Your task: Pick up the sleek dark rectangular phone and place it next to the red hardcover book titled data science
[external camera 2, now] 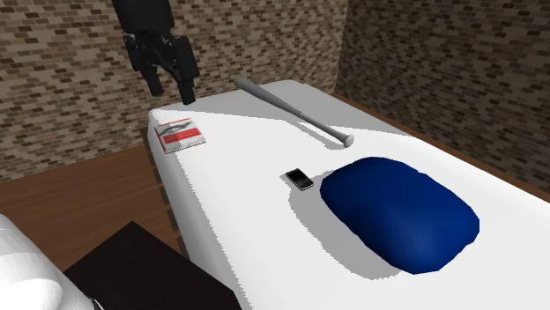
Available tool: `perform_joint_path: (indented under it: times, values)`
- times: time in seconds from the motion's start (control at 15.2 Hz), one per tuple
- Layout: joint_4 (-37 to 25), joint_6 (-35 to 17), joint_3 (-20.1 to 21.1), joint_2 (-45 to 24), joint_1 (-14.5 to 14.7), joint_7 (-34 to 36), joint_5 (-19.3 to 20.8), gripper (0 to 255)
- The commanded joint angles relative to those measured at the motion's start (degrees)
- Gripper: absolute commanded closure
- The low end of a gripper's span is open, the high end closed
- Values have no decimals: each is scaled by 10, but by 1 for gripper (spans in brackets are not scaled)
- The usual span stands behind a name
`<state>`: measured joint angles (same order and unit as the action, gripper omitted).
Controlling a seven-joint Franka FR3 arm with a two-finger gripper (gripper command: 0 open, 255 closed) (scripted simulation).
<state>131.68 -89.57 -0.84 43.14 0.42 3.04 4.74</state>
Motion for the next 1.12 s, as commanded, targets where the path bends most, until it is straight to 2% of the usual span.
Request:
perform_joint_path:
  times: [0.0, 0.53, 1.06]
  values:
    - [0, 0, 0, 0, 0, 0, 0, 0]
    - [43, -140, -81, -91, 12, -140, 35, 0]
    - [27, -274, -153, -236, 31, -284, 33, 0]
